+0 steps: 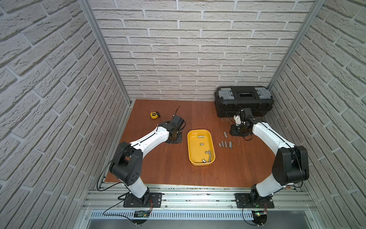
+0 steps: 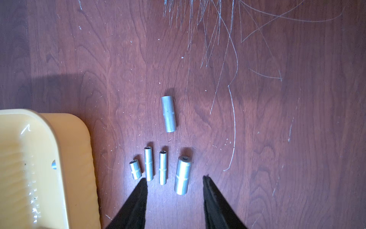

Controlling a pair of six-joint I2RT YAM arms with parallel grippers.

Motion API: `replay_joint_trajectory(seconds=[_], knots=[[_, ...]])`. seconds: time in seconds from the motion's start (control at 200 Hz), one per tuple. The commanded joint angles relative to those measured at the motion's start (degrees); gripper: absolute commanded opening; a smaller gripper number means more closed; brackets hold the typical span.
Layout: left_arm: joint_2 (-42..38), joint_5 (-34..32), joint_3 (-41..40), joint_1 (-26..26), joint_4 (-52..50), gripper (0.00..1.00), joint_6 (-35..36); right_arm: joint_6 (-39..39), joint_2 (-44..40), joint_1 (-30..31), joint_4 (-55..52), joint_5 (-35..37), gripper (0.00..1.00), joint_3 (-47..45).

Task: Take out the socket from the storage box
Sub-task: Place the socket head at the center of the board.

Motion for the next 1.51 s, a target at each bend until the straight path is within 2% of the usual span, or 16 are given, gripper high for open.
replay_joint_trajectory(seconds=[0.0,0.275,0.6,0.8,0.975,1.185,1.335,1.5], knots=[[3.01,0.99,0.56,0.24,2.73,0.11,0.07,0.93,-1.19,-0.39,1.11,-0.58,0.47,-0.91],[10.96,1.42,2.46,1.58,4.35,0.11,1.16,0.67,-1.96,-0.37,0.84,-0.36,0.47,-1.88],[13.87,3.02,3.63,2.17,5.32,0.17,2.35,0.76,-1.99,-0.39,0.66,-0.62,0.47,-1.88],[13.14,3.03,2.97,2.17,5.49,0.26,2.43,0.62,-2.25,-0.39,0.48,-0.48,0.47,-1.71],[11.71,3.03,2.94,2.17,5.14,0.39,2.36,0.58,-2.47,-0.39,0.33,-0.63,0.47,-1.62],[6.96,2.54,3.83,2.11,3.43,0.46,2.47,0.14,-4.02,0.37,-0.51,-2.34,0.47,-0.84],[1.81,0.96,4.25,2.15,1.78,0.48,2.4,0.66,-5.89,5.4,-0.79,-2.99,0.47,0.17],[-3.46,0.68,2.43,4.16,2.48,0.51,0.85,2.39,-4.58,15.66,-0.81,-0.85,0.48,2.57]])
